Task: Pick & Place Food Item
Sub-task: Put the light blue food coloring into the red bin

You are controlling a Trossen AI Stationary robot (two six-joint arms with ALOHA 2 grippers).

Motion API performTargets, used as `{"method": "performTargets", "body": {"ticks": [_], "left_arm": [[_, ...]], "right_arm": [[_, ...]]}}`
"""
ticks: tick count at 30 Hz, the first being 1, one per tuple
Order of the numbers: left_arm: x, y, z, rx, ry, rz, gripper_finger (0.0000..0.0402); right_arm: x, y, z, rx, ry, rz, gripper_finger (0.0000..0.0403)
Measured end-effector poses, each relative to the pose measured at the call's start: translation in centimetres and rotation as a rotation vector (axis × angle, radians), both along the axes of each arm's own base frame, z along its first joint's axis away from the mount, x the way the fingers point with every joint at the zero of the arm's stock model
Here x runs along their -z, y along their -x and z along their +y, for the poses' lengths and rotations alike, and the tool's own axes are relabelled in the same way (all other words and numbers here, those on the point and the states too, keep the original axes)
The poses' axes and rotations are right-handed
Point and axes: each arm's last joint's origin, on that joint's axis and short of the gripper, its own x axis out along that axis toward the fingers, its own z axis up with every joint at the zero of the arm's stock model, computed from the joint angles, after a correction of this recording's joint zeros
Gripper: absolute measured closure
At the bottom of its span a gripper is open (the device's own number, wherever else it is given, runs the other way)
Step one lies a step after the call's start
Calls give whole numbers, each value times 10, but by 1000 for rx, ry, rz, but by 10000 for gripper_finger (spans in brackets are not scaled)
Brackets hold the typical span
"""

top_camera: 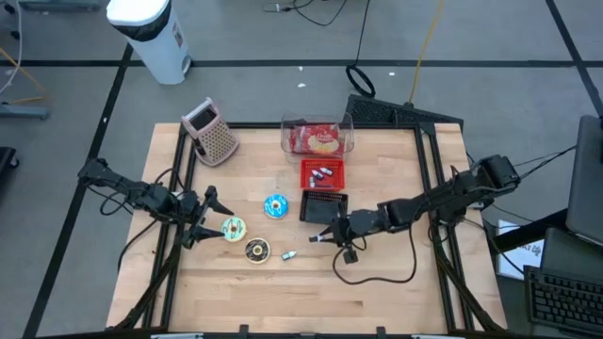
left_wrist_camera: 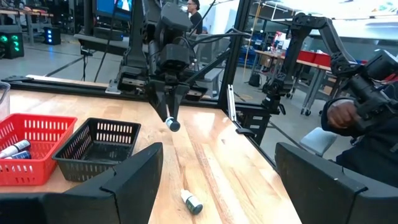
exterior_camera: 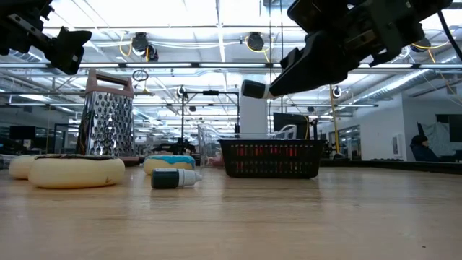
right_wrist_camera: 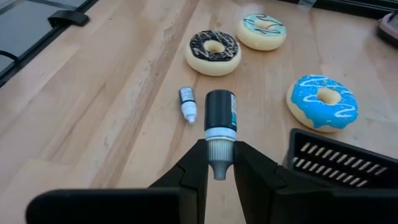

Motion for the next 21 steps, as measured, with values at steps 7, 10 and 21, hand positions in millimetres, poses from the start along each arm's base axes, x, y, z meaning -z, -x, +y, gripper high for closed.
{"method": "performTargets", "body": {"ticks": [7,10,21], "left_arm": [[0,0,0,0,0,0,91],[0,0,0,0,0,0,91],[0,0,0,0,0,-1,91]], "right_arm": [[0,-4,-16,52,1,0,348],[0,-5,-23,76,4,0,348],[0,-9,-53,160,23,0,348]]}}
